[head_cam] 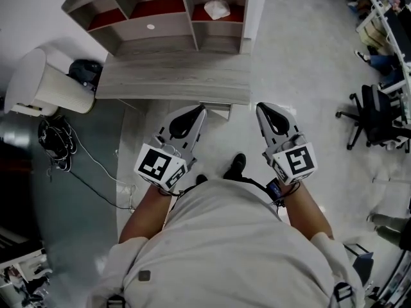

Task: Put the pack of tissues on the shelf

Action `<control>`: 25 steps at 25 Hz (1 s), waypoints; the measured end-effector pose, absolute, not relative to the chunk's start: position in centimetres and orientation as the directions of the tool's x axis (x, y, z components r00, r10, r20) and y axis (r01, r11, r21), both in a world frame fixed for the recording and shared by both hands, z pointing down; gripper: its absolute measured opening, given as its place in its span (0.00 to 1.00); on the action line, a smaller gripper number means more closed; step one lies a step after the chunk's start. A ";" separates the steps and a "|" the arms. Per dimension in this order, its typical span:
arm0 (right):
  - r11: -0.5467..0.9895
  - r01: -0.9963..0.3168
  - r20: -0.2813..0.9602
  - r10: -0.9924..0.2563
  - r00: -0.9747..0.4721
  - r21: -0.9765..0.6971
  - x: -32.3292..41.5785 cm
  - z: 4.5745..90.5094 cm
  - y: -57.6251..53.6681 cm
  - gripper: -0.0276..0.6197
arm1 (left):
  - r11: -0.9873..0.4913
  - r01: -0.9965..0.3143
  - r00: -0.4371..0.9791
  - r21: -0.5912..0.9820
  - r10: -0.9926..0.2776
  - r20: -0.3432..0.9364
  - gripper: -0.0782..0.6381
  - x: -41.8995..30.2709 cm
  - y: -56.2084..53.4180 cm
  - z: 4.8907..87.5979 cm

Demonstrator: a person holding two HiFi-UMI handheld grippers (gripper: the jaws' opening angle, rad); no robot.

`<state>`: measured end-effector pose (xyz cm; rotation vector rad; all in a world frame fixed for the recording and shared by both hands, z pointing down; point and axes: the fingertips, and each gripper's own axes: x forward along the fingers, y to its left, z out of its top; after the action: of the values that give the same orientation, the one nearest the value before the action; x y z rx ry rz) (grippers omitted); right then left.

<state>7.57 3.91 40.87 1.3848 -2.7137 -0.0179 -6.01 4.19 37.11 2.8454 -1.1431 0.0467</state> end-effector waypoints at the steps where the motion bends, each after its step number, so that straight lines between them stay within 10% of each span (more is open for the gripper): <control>1: 0.584 -0.809 0.078 -0.811 -0.580 0.060 7.0 40.7 4.6 0.07 | -0.722 -0.690 0.724 0.057 -0.688 0.053 0.13 -6.7 4.9 37.0; 25: 0.541 -0.836 0.100 -0.840 -0.533 0.094 -4.2 40.9 18.5 0.07 | -0.762 -0.645 0.763 0.051 -0.646 0.006 0.13 -19.7 16.6 36.4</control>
<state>-4.20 18.52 40.95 1.4429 -2.6392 -0.0520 -19.74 16.55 36.39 2.9033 -1.0637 -0.0185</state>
